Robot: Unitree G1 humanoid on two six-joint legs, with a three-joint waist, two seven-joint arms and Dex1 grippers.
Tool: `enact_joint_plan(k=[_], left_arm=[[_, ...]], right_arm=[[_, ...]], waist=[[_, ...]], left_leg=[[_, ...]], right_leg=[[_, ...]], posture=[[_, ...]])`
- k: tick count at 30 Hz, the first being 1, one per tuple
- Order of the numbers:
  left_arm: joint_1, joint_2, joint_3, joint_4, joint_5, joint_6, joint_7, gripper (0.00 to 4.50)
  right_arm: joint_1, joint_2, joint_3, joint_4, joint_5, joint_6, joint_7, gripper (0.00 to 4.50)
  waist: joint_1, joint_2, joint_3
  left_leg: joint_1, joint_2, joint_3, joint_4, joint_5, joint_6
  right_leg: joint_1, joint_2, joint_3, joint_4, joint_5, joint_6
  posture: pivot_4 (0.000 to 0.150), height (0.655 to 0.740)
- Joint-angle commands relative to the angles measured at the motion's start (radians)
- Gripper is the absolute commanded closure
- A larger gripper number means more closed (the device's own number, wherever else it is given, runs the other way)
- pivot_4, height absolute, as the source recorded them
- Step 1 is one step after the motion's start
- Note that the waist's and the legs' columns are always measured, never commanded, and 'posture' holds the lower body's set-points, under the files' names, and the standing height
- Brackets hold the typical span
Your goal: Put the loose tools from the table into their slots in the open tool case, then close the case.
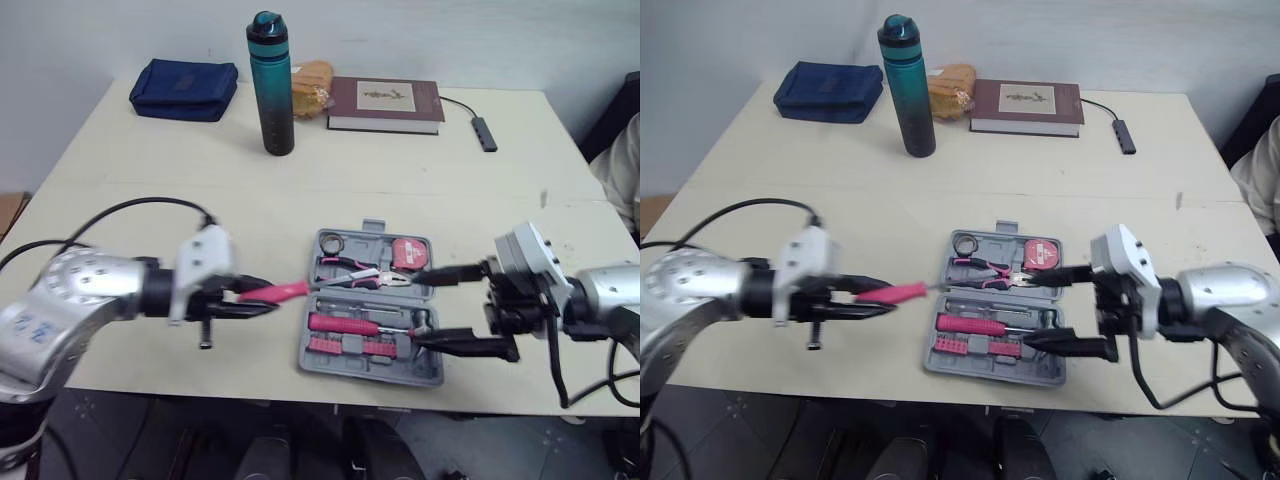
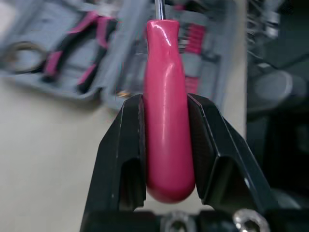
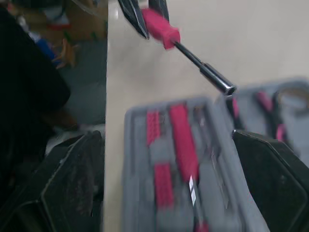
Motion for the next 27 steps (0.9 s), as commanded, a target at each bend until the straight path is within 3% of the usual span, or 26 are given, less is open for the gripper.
enact_joint_plan(k=[1,13,27], left_arm=[[-0.067,-0.009,-0.102,-0.019,0.035,0.026,-0.035,3.94],[-0.207,-0.199,-0.396,0.104,0.226,-0.005,-0.046,3.94],[-0.211,-0.289,-0.472,0.185,0.324,-0.022,-0.087,3.94]], right_arm=[[0.063,-0.044,-0.076,-0.033,-0.029,-0.010,0.020,0.00],[0.272,-0.039,-0.239,-0.087,-0.055,0.037,-0.036,0.00],[0.282,-0.028,-0.252,-0.101,-0.028,0.052,-0.086,0.00]], waist=[[-0.005,0.000,0.000],[0.012,0.000,0.000],[0.012,0.000,0.000]], left_leg=[[0.000,0.000,0.000,0.000,0.000,0.000],[0.000,0.000,-0.001,0.004,0.001,0.000],[-0.001,0.000,-0.001,0.010,0.000,0.000]], right_leg=[[0.000,0.000,0.000,0.000,0.000,0.000],[0.001,0.001,0.000,0.001,0.000,0.001],[0.002,0.001,0.001,0.002,0.000,0.001]], posture=[[0.150,0.7400],[0.150,0.7400],[0.150,0.7400]])
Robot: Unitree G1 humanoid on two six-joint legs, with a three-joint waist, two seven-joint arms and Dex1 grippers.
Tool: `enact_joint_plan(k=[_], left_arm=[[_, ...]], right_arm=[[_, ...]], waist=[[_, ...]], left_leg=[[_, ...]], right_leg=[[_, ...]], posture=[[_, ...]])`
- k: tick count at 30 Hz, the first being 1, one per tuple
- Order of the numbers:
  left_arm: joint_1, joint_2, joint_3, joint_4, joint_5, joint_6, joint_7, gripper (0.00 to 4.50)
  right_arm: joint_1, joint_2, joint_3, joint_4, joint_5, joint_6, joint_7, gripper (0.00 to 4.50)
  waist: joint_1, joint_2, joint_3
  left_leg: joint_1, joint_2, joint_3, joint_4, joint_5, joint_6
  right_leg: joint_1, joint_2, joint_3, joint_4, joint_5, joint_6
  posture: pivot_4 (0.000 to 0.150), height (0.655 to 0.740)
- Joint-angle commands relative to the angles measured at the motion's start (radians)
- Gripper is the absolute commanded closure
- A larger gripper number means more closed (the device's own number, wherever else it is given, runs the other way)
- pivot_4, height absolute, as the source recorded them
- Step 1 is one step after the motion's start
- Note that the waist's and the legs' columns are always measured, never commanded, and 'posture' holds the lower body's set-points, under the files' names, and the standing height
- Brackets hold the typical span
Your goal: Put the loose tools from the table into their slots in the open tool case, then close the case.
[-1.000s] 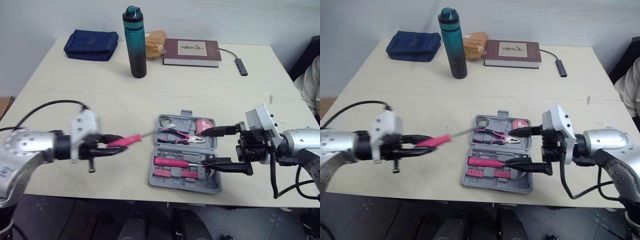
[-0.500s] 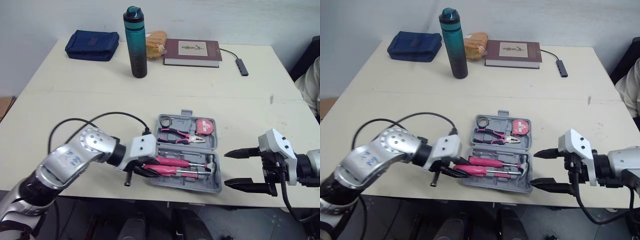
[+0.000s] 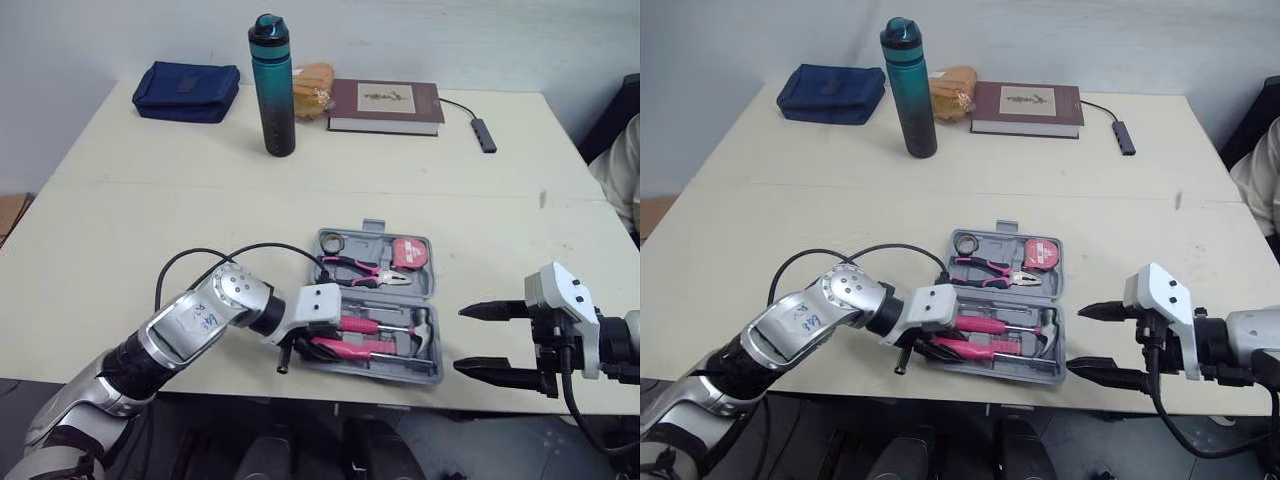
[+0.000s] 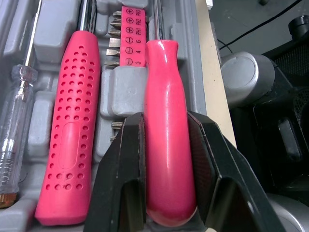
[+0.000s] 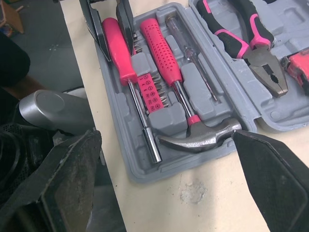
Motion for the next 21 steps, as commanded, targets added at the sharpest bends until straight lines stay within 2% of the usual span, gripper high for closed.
enact_joint_plan(k=[1,4,6,9,12,16,19,21], left_arm=[[0.002,-0.002,-0.003,-0.024,0.009,0.001,-0.017,3.94],[0.006,-0.011,0.022,-0.039,-0.013,0.034,-0.017,3.94],[0.004,-0.006,0.049,-0.061,-0.043,0.065,-0.027,2.89],[0.005,0.042,0.081,-0.081,-0.051,0.038,-0.064,1.67],[0.022,0.049,0.120,-0.084,-0.081,0.022,-0.080,1.67],[0.102,-0.001,0.169,-0.035,-0.062,-0.201,-0.089,1.67],[0.159,-0.062,0.201,0.010,-0.084,-0.274,-0.083,2.46],[0.178,-0.082,0.191,0.046,-0.063,-0.305,-0.084,3.37]], right_arm=[[-0.003,0.010,-0.035,-0.027,0.021,0.001,-0.005,0.00],[-0.005,0.010,-0.030,-0.023,0.019,-0.001,-0.008,0.00],[-0.009,0.012,-0.019,-0.022,0.016,-0.004,-0.014,0.00],[-0.010,0.014,-0.014,-0.023,0.019,-0.004,-0.015,0.00],[-0.013,0.015,-0.011,-0.023,0.022,-0.005,-0.016,0.00],[-0.020,0.023,-0.005,-0.027,0.030,-0.009,-0.014,0.00],[-0.028,0.032,-0.002,-0.036,0.047,-0.011,-0.011,0.00],[-0.034,0.033,0.000,-0.042,0.055,-0.008,-0.013,0.00]], waist=[[0.000,0.000,0.000],[0.000,0.000,0.000],[0.000,0.000,0.000],[0.000,0.000,0.000],[-0.002,0.000,0.000],[0.000,0.000,0.000],[0.000,0.000,0.000],[0.000,0.000,0.000]], left_leg=[[0.000,0.000,0.000,0.000,0.000,0.000],[0.000,0.000,0.000,0.000,0.000,0.000],[0.000,0.000,0.000,0.001,0.000,0.000],[0.000,0.000,0.000,0.001,0.000,0.000],[0.000,0.000,0.000,0.001,0.000,0.000],[0.000,0.000,0.000,0.002,0.000,0.000],[0.000,0.000,0.000,0.003,0.000,0.000],[-0.001,0.000,0.000,0.004,0.000,0.000]], right_leg=[[0.000,0.000,0.000,0.000,0.000,0.000],[0.000,0.000,0.000,0.000,0.000,0.000],[0.000,0.000,0.000,0.000,0.000,0.000],[0.000,0.000,0.000,0.001,0.000,0.000],[0.000,0.000,0.000,0.001,0.000,0.000],[0.000,0.000,0.000,0.001,0.000,0.000],[0.000,-0.001,0.000,0.001,0.000,0.000],[0.000,0.000,0.000,0.001,0.000,0.001]], posture=[[0.150,0.7400],[0.150,0.7400],[0.150,0.7400],[0.150,0.7400],[0.150,0.7400],[0.150,0.7400],[0.150,0.7400],[0.150,0.7400]])
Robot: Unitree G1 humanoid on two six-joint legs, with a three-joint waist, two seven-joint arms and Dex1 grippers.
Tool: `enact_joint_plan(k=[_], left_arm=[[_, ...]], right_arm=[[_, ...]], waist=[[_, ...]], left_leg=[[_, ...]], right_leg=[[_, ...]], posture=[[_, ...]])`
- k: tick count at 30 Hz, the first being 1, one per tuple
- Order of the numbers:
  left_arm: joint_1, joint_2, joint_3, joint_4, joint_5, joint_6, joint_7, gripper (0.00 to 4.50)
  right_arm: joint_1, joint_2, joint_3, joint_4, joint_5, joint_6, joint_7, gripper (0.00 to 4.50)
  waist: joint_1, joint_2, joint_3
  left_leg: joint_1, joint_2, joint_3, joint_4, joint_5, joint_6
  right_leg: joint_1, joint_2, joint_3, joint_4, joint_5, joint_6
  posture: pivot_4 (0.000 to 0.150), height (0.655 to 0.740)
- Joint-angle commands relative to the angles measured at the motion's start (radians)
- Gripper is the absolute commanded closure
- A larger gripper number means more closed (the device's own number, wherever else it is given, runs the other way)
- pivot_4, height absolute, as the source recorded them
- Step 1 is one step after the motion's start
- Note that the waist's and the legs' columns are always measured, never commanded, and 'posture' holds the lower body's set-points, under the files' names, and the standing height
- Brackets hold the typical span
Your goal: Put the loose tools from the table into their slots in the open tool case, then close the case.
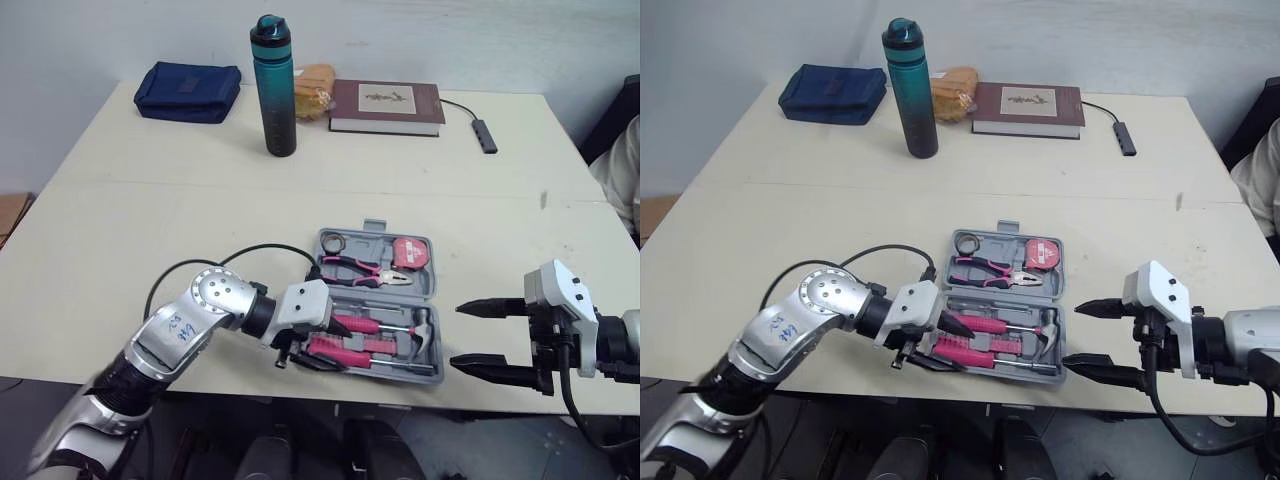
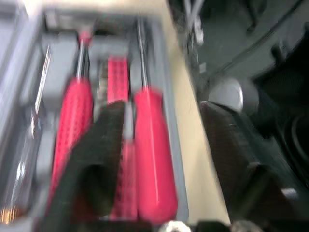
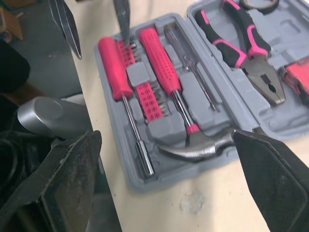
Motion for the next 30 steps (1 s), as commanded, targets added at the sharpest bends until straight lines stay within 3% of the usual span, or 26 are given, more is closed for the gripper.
enact_joint_plan(k=[1,3,22,30], left_arm=[[0.022,-0.023,0.002,0.054,0.023,-0.084,-0.007,3.82],[0.026,-0.027,-0.015,0.083,0.051,-0.118,-0.017,4.46],[0.008,-0.025,-0.163,0.239,0.291,-0.205,-0.021,4.46],[0.020,-0.030,-0.154,0.202,0.247,-0.183,-0.056,4.46]], right_arm=[[-0.016,0.006,-0.005,-0.034,0.032,-0.003,0.000,0.00],[-0.016,0.005,-0.005,-0.035,0.033,-0.001,-0.002,0.00],[-0.013,0.015,-0.021,-0.047,0.058,0.018,-0.030,0.00],[-0.004,0.020,-0.024,-0.050,0.063,0.016,-0.047,0.00]], waist=[[0.000,0.000,0.000],[0.000,0.000,0.000],[0.000,0.000,-0.005],[-0.001,-0.002,-0.014]], left_leg=[[0.000,0.000,0.000,0.000,0.000,0.000],[0.000,0.000,0.000,0.000,0.000,0.000],[0.002,0.000,0.000,0.000,-0.001,0.001],[0.008,0.000,0.000,-0.002,-0.002,0.003]], right_leg=[[0.000,0.000,0.000,0.000,0.000,0.000],[0.000,0.000,0.000,0.000,0.000,0.000],[0.002,0.000,0.000,0.000,0.000,0.001],[0.008,0.000,0.000,-0.002,0.000,0.001]], posture=[[0.150,0.7400],[0.150,0.7400],[0.150,0.7400],[0.150,0.7400]])
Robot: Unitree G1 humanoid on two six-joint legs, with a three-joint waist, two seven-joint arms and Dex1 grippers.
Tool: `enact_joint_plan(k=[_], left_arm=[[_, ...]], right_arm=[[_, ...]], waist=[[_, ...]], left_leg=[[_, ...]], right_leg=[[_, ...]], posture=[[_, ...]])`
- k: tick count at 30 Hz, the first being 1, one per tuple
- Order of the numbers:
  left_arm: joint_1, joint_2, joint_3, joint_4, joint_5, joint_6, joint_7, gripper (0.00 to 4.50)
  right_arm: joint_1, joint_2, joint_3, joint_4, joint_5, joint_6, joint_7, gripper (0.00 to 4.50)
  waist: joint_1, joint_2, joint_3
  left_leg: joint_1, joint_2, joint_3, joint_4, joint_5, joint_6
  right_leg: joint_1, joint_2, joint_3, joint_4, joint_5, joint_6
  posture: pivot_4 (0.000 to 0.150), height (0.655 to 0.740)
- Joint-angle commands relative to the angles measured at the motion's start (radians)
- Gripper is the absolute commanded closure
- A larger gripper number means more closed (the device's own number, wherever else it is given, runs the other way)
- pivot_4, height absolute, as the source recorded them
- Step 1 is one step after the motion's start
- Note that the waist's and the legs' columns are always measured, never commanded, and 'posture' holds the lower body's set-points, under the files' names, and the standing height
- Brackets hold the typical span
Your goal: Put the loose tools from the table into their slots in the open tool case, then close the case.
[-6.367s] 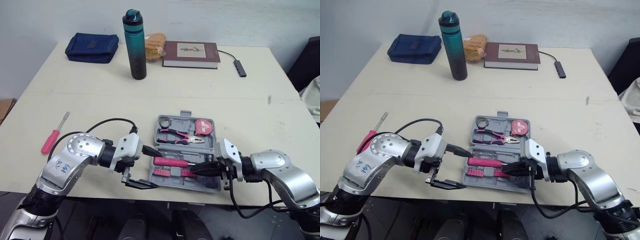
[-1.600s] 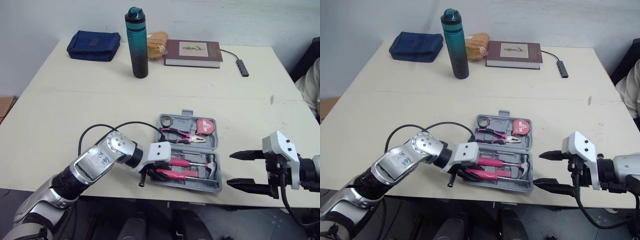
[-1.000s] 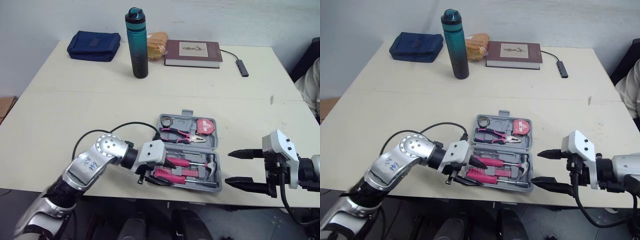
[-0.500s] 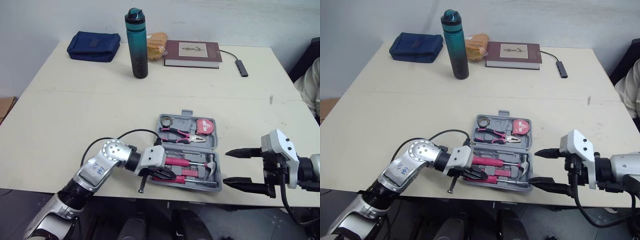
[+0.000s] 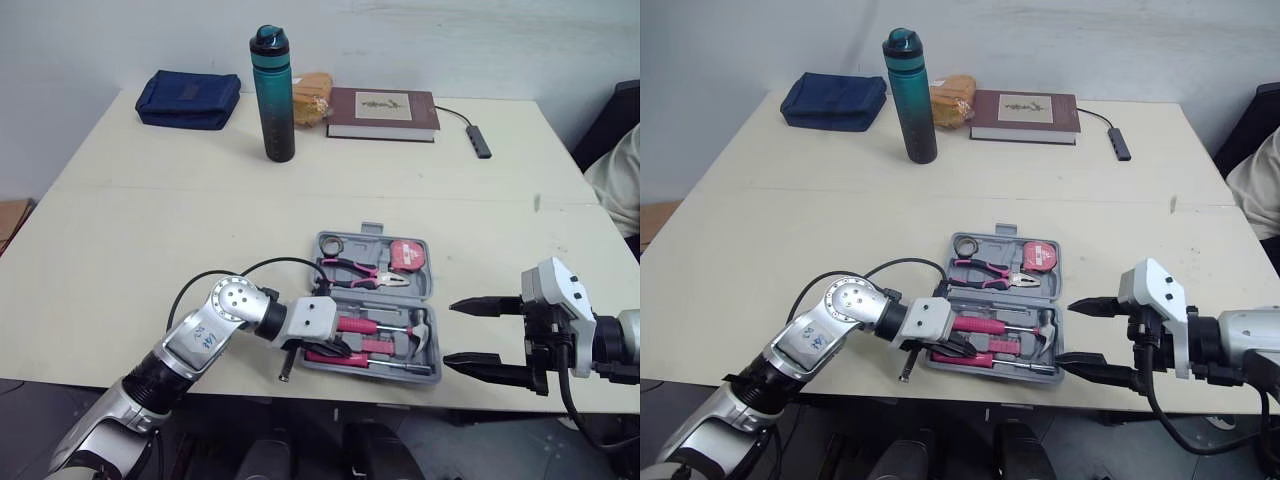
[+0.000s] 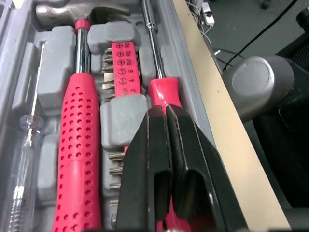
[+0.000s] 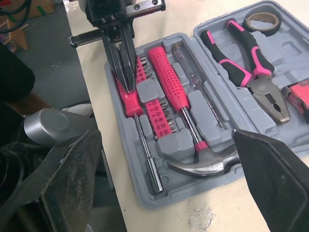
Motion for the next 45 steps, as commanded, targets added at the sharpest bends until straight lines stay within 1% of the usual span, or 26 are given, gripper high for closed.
enact_joint_plan(k=[1,3,6,8,9,11,13,15,17,18,20,21,23,26,28,30,34,38,45], left_arm=[[0.031,0.018,-0.053,0.032,0.054,0.033,-0.015,4.46],[0.028,0.020,-0.070,0.040,0.073,0.029,-0.019,4.46],[0.016,0.012,-0.079,0.051,0.086,0.037,-0.008,4.46],[0.010,0.008,-0.045,0.034,0.054,0.064,0.003,4.46],[0.023,0.025,0.016,-0.018,-0.012,0.100,-0.006,4.46],[0.049,0.057,0.109,-0.098,-0.103,0.154,-0.018,4.46],[0.079,0.090,0.170,-0.151,-0.151,0.192,-0.017,4.46],[0.166,0.170,0.309,-0.187,-0.194,0.215,-0.004,4.46],[0.218,0.216,0.404,-0.187,-0.223,0.233,0.007,4.46],[0.225,0.228,0.429,-0.171,-0.231,0.235,0.011,4.46],[0.220,0.236,0.453,-0.113,-0.230,0.214,0.012,4.50],[0.216,0.234,0.454,-0.098,-0.227,0.207,0.011,4.50],[0.171,0.213,0.426,-0.001,-0.174,0.137,0.016,4.50],[0.105,0.171,0.383,0.102,-0.135,0.081,0.012,4.50],[0.059,0.137,0.342,0.166,-0.100,0.035,0.006,4.50],[0.010,0.095,0.309,0.235,-0.071,0.005,0.008,4.50],[-0.043,0.050,0.272,0.332,-0.033,-0.057,-0.008,4.50],[-0.109,-0.001,0.252,0.448,0.004,-0.107,0.002,4.50],[-0.157,-0.058,0.236,0.532,0.042,-0.163,-0.016,4.50]], right_arm=[[-0.003,0.012,-0.022,-0.027,0.020,-0.005,-0.006,0.00],[-0.006,0.013,-0.020,-0.025,0.021,-0.005,-0.008,0.00],[-0.010,0.014,-0.015,-0.019,0.017,-0.008,-0.011,0.00],[-0.010,0.014,-0.016,-0.013,0.012,-0.012,-0.011,0.00],[-0.016,0.023,-0.018,0.000,0.010,-0.015,-0.021,0.00],[-0.029,0.039,-0.016,0.020,0.002,-0.021,-0.040,0.00],[-0.041,0.057,-0.004,0.039,-0.020,-0.031,-0.060,0.00],[-0.050,0.080,0.065,0.103,-0.119,-0.077,-0.106,0.00],[-0.064,0.103,0.117,0.163,-0.191,-0.113,-0.136,0.00],[-0.077,0.116,0.138,0.194,-0.217,-0.131,-0.148,0.00],[-0.112,0.146,0.169,0.253,-0.257,-0.158,-0.169,0.53],[-0.122,0.154,0.176,0.269,-0.268,-0.167,-0.170,0.87],[-0.144,0.168,0.205,0.323,-0.303,-0.198,-0.161,1.81],[-0.158,0.175,0.256,0.391,-0.370,-0.255,-0.153,3.48],[-0.164,0.185,0.277,0.424,-0.393,-0.282,-0.146,4.46],[-0.175,0.202,0.292,0.435,-0.401,-0.291,-0.145,4.46],[-0.186,0.228,0.321,0.436,-0.418,-0.295,-0.147,4.46],[-0.177,0.256,0.341,0.421,-0.436,-0.296,-0.158,4.46],[-0.180,0.291,0.352,0.404,-0.442,-0.289,-0.174,4.46]], waist=[[0.000,0.000,0.000],[0.000,0.000,0.000],[0.000,0.000,0.000],[0.000,0.000,0.000],[0.000,0.000,0.000],[-0.006,0.000,0.000],[-0.008,0.000,0.000],[-0.003,0.001,0.001],[-0.008,-0.001,0.001],[-0.006,-0.001,0.001],[0.001,0.000,0.002],[0.003,0.002,0.002],[0.004,0.003,0.003],[0.000,0.002,0.003],[-0.002,0.002,0.003],[-0.002,0.002,0.003],[-0.010,0.002,0.003],[-0.006,0.002,0.003],[-0.004,0.002,0.003]], left_leg=[[0.002,0.000,0.000,-0.001,-0.001,0.001],[0.010,0.000,0.000,-0.005,-0.003,0.005],[0.011,0.000,-0.001,-0.005,-0.003,0.005],[0.011,0.000,-0.001,-0.005,-0.003,0.005],[0.011,0.000,-0.001,-0.005,-0.003,0.005],[0.010,0.000,0.000,-0.005,-0.003,0.005],[0.009,0.001,0.000,-0.006,-0.002,0.003],[0.009,0.001,0.000,-0.006,-0.002,0.003],[0.010,0.002,0.000,-0.008,-0.002,0.003],[0.010,0.002,0.000,-0.008,-0.002,0.003],[0.010,0.001,0.000,-0.008,-0.002,0.003],[0.009,0.001,0.000,-0.008,-0.002,0.003],[0.009,0.000,0.000,-0.008,-0.002,0.003],[0.008,0.000,-0.001,-0.008,0.000,-0.001],[0.008,0.000,0.000,-0.008,0.000,-0.001],[0.008,0.000,0.000,-0.008,0.001,-0.002],[0.008,0.000,0.001,-0.008,0.001,-0.002],[0.008,0.000,0.000,-0.008,0.001,-0.003],[0.006,0.000,0.000,-0.008,0.001,-0.003]], right_leg=[[0.002,0.000,0.000,-0.001,0.000,0.000],[0.010,0.000,0.000,-0.004,0.000,0.000],[0.011,0.000,0.000,-0.004,0.000,0.000],[0.011,0.000,0.000,-0.004,0.000,0.000],[0.011,0.000,0.000,-0.004,0.000,0.000],[0.010,0.000,0.000,-0.004,0.000,0.000],[0.008,0.001,0.000,-0.003,0.000,0.000],[0.008,0.000,0.000,-0.003,0.000,-0.001],[0.007,0.001,0.000,-0.004,-0.001,-0.001],[0.007,0.000,0.000,-0.004,-0.001,-0.001],[0.007,0.000,0.000,-0.005,-0.001,-0.001],[0.007,-0.001,0.000,-0.005,-0.001,-0.001],[0.007,-0.002,0.000,-0.005,-0.001,-0.001],[0.007,-0.001,-0.001,-0.006,-0.001,-0.001],[0.006,-0.001,-0.001,-0.006,-0.001,-0.001],[0.006,-0.001,-0.001,-0.005,-0.001,-0.001],[0.005,0.000,0.000,-0.004,-0.001,-0.001],[0.004,0.000,0.000,-0.003,-0.001,-0.001],[0.003,0.000,0.000,-0.003,-0.001,-0.001]], posture=[[0.150,0.7400],[0.150,0.7400],[0.150,0.7400],[0.150,0.7400],[0.150,0.7400],[0.150,0.7400],[0.150,0.7400],[0.150,0.7400],[0.150,0.7400],[0.150,0.7400],[0.150,0.7400],[0.150,0.7400],[0.150,0.7400],[0.150,0.7400],[0.150,0.7400],[0.150,0.7400],[0.150,0.7400],[0.150,0.7400],[0.150,0.7400]])
